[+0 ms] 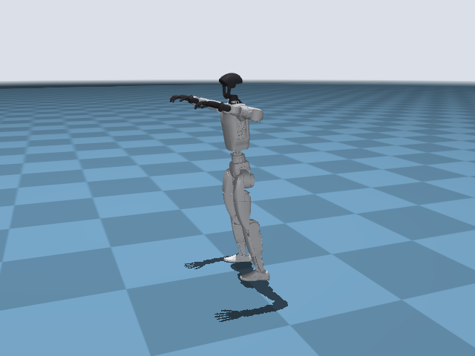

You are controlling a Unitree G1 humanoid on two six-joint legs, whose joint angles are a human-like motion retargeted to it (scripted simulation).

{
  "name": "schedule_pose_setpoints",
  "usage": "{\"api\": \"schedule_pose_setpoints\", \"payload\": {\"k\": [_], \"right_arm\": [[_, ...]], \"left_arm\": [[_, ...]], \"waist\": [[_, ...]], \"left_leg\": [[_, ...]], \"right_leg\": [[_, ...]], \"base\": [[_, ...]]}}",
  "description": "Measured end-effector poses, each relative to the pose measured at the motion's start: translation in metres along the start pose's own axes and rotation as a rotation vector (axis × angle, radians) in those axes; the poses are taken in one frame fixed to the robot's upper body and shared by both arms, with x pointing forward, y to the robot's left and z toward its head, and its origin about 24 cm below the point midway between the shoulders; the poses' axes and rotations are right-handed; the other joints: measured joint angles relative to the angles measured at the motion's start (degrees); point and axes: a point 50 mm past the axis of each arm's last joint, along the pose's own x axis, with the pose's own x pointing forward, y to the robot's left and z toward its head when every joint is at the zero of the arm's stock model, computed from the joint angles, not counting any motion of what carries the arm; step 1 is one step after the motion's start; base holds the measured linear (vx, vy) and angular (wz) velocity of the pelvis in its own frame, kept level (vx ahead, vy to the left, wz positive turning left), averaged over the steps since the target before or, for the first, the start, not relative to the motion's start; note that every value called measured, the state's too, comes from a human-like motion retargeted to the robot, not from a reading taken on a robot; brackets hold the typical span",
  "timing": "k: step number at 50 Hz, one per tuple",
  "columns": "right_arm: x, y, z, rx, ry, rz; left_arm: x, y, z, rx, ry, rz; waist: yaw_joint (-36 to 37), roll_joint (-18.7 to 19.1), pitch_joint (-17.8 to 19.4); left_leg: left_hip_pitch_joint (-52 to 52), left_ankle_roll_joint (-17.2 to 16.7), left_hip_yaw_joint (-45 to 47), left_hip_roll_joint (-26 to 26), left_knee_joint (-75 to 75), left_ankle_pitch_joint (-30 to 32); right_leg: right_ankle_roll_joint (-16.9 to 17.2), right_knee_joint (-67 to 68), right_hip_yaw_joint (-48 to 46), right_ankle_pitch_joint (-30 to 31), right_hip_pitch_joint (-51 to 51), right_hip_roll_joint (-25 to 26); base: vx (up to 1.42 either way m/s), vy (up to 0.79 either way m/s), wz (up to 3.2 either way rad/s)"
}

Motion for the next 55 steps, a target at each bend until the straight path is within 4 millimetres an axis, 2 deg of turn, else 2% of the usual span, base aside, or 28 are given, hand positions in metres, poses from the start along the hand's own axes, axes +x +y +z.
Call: {"api": "schedule_pose_setpoints", "payload": {"k": [22,55], "right_arm": [[-0.001,-0.004,-0.006,-0.008,0.033,-0.030],[0.003,-0.005,-0.006,-0.007,0.030,-0.038]], "left_arm": [[-0.009,0.016,-0.008,0.030,0.042,0.057],[-0.010,0.020,-0.011,0.030,0.056,0.070]], "waist": [[-0.2,0.4,0.3],[-1.3,0.3,-0.6]], "left_leg": [[-0.1,-0.5,1.2,0.8,0.1,0.0],[-0.1,-0.2,1.2,0.5,0.2,-0.3]], "right_leg": [[0.0,-0.7,1.3,0.4,-0.5,1.1],[0.0,-0.3,1.2,0.4,-0.6,0.6]], "base": [[0.00,0.00,0.00],[0.00,0.00,0.00]]}}
